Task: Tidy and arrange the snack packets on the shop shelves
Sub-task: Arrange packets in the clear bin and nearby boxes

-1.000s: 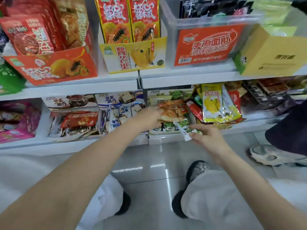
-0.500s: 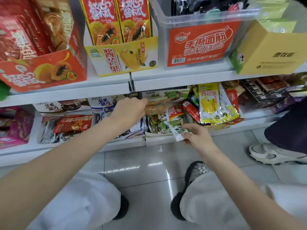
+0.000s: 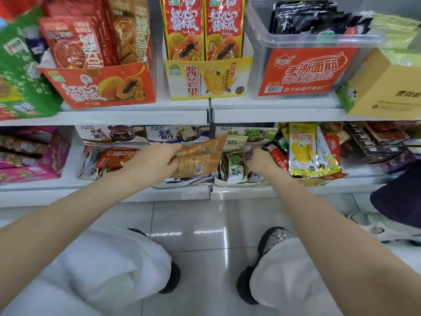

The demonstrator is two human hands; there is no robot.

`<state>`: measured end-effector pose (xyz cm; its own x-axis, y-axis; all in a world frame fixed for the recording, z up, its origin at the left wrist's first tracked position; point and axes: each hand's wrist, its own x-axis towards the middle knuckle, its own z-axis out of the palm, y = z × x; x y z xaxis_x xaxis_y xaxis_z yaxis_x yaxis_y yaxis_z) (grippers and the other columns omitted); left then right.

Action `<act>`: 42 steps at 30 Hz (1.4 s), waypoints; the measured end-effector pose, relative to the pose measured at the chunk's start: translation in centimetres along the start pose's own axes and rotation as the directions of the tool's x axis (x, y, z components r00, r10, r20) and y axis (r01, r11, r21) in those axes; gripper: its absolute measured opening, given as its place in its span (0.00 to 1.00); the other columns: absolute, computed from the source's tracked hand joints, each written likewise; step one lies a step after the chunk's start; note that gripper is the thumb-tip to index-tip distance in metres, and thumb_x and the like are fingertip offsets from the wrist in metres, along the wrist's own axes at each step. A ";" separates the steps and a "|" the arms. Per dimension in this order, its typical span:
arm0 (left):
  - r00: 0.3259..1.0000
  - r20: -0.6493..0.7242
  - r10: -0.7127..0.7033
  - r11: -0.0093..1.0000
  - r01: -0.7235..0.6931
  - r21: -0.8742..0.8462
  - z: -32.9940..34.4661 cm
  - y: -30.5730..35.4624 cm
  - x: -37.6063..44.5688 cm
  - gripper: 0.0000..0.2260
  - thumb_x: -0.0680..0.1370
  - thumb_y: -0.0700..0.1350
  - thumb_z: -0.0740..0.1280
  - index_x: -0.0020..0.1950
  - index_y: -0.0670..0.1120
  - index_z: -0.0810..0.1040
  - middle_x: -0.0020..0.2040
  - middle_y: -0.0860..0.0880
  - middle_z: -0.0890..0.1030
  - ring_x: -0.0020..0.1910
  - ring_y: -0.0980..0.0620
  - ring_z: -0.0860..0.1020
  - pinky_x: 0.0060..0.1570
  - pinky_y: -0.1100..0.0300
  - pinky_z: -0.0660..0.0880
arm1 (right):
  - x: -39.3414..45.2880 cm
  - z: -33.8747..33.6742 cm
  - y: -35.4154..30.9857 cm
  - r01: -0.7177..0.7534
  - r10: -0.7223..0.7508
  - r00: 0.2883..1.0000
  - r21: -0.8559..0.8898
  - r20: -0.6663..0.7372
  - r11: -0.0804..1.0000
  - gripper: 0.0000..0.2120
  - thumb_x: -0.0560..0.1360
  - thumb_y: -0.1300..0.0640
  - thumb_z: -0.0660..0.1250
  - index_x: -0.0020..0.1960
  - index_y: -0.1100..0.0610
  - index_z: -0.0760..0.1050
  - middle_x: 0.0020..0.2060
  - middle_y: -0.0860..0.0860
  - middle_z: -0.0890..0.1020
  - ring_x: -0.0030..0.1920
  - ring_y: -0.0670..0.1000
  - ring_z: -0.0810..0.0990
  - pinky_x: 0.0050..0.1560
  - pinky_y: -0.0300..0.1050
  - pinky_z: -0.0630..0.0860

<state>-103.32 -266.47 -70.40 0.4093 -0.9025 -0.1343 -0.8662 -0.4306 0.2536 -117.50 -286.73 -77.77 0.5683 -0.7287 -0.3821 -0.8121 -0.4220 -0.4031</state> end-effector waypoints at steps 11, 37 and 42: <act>0.964 0.203 -0.173 0.701 0.265 -0.662 -1.7 0.6 -2.3 0.08 0.76 0.34 0.62 0.53 0.37 0.77 0.47 0.40 0.80 0.46 0.46 0.78 0.43 0.57 0.73 | -10.6 -3.0 0.1 0.292 -0.024 0.874 0.483 -0.486 0.825 0.06 0.71 0.58 0.71 0.39 0.54 0.74 0.34 0.50 0.79 0.31 0.48 0.77 0.31 0.38 0.73; 0.964 -0.194 -0.179 0.283 -0.138 -0.949 -12.5 -3.6 -6.9 0.17 0.64 0.49 0.71 0.53 0.50 0.79 0.51 0.48 0.83 0.50 0.50 0.80 0.58 0.53 0.74 | -14.2 -11.9 -20.8 0.584 -0.542 0.782 0.665 -0.307 0.465 0.08 0.72 0.63 0.69 0.45 0.51 0.78 0.48 0.53 0.84 0.51 0.57 0.82 0.56 0.62 0.75; 0.888 -0.291 -0.356 0.153 -0.252 -0.956 -13.1 -4.6 -5.9 0.09 0.71 0.42 0.70 0.51 0.51 0.78 0.47 0.51 0.84 0.48 0.51 0.81 0.50 0.55 0.77 | -12.2 -12.6 -21.6 0.563 -0.448 0.818 0.658 -0.360 0.500 0.06 0.72 0.61 0.70 0.42 0.51 0.77 0.42 0.49 0.84 0.44 0.51 0.83 0.51 0.50 0.79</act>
<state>-97.97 -259.35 -58.24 0.7556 -0.6514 0.0689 0.0389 0.1495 0.9880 -108.53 -275.52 -53.88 0.7816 -0.6009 0.1671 0.0011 -0.2665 -0.9638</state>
